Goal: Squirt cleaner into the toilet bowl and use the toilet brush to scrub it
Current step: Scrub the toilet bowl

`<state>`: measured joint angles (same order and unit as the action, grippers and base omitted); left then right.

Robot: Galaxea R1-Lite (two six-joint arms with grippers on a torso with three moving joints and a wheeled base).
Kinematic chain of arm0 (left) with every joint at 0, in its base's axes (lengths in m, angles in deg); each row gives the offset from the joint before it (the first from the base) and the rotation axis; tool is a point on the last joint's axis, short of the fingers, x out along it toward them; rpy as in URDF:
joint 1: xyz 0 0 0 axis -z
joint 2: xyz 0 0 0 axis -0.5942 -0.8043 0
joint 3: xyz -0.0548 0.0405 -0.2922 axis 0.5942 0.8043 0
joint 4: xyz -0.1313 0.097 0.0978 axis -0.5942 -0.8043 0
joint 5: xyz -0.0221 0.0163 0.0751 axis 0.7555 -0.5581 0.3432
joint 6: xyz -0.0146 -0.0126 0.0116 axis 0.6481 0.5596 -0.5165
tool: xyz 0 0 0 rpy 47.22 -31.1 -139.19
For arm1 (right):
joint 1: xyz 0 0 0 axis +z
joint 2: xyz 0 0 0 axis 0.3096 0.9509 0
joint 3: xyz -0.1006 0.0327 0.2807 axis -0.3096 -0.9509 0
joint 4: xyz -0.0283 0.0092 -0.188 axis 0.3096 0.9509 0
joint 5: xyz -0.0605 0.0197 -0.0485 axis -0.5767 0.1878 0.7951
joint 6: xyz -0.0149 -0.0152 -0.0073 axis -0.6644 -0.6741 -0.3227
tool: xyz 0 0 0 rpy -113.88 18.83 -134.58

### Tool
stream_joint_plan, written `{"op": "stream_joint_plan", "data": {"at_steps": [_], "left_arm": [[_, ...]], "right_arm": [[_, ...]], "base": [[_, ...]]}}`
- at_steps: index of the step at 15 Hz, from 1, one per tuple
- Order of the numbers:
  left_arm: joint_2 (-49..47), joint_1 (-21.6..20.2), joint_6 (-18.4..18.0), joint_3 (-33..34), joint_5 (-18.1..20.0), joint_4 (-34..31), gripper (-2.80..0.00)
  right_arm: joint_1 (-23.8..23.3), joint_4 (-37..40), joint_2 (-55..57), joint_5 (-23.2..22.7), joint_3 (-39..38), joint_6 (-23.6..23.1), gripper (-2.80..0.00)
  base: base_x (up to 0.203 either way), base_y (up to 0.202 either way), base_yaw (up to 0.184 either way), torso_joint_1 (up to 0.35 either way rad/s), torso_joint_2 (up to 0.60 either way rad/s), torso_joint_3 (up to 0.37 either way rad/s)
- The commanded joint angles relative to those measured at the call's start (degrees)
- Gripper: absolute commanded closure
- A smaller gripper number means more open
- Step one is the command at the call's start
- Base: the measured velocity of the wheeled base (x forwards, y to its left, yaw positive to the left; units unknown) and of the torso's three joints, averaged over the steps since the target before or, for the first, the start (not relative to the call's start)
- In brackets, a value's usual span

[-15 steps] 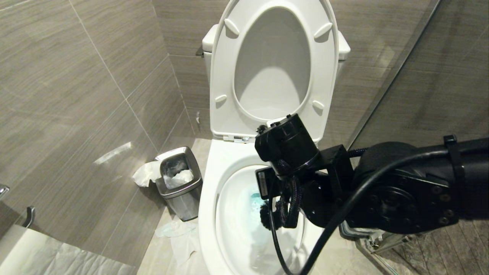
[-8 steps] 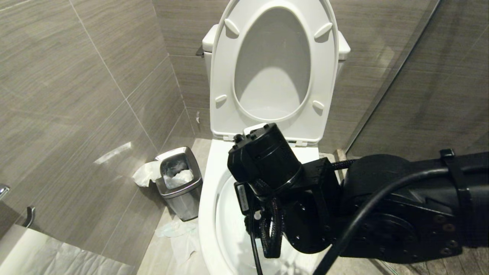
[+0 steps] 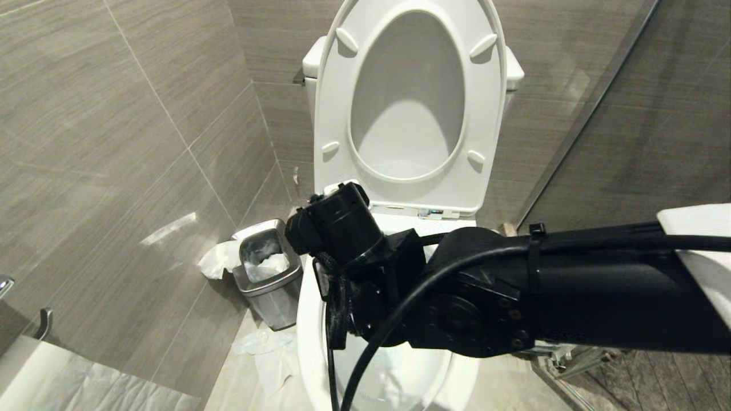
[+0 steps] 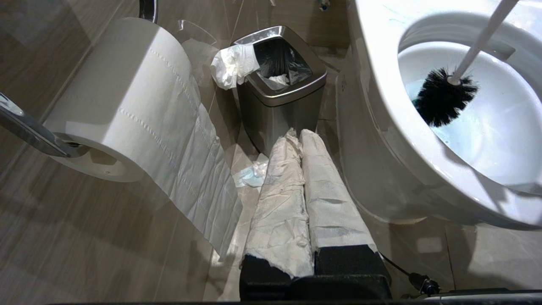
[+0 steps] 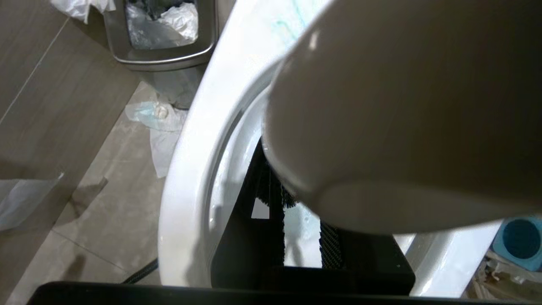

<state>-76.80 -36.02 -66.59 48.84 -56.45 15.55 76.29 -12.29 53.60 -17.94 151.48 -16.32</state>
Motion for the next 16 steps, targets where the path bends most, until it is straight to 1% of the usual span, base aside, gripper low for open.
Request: {"op": "stream_joint_plan", "data": {"at_steps": [1,4,7,14,16], "left_arm": [[-0.1,0.0,0.0,0.0,0.0,0.0,0.00],[-0.1,0.0,0.0,0.0,0.0,0.0,0.00],[-0.1,0.0,0.0,0.0,0.0,0.0,0.00],[-0.1,0.0,0.0,0.0,0.0,0.0,0.00],[-0.1,0.0,0.0,0.0,0.0,0.0,0.00]], "right_arm": [[-0.7,-0.1,2.9,0.2,2.4,-0.8,0.00],[-2.8,-0.1,4.8,0.1,6.4,-3.3,0.00],[-4.2,-0.1,6.2,0.1,9.4,-4.2,0.00],[-8.5,0.1,6.0,0.5,10.8,-5.5,0.00],[-9.7,0.1,5.0,0.6,10.6,-6.9,0.00]], "base": [[0.000,0.000,0.000,0.000,0.00,0.000],[0.000,0.000,0.000,0.000,0.00,0.000],[0.000,0.000,0.000,0.000,0.00,0.000],[0.000,0.000,0.000,0.000,0.00,0.000],[0.000,0.000,0.000,0.000,0.00,0.000]]}}
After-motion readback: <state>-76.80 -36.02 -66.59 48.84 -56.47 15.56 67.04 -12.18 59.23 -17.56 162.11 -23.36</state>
